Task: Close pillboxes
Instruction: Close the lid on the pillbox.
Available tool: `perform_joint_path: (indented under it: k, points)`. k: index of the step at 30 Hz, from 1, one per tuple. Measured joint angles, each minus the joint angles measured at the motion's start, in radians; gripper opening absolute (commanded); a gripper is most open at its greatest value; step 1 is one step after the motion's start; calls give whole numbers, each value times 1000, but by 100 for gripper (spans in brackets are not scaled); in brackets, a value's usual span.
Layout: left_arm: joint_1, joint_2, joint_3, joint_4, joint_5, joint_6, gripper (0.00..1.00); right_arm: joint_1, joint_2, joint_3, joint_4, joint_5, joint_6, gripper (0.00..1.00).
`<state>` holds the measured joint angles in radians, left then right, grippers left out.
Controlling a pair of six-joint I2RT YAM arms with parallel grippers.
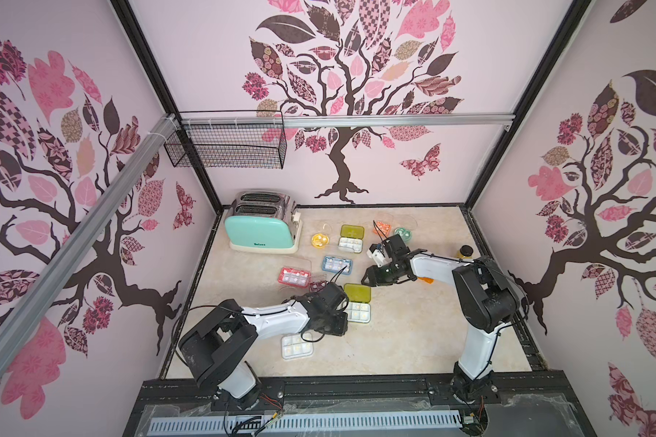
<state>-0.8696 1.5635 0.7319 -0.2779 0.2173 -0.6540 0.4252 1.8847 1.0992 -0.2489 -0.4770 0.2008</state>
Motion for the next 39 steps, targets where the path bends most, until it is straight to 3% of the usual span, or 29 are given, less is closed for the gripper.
perform_joint_path:
  k: [26,39]
  points:
    - [0,26,25,11,-34,4,18,6,-104,-29,-24,-110,-21,48]
    - [0,34,32,23,-63,0,18,6,-192,-142,6,-211,16,49]
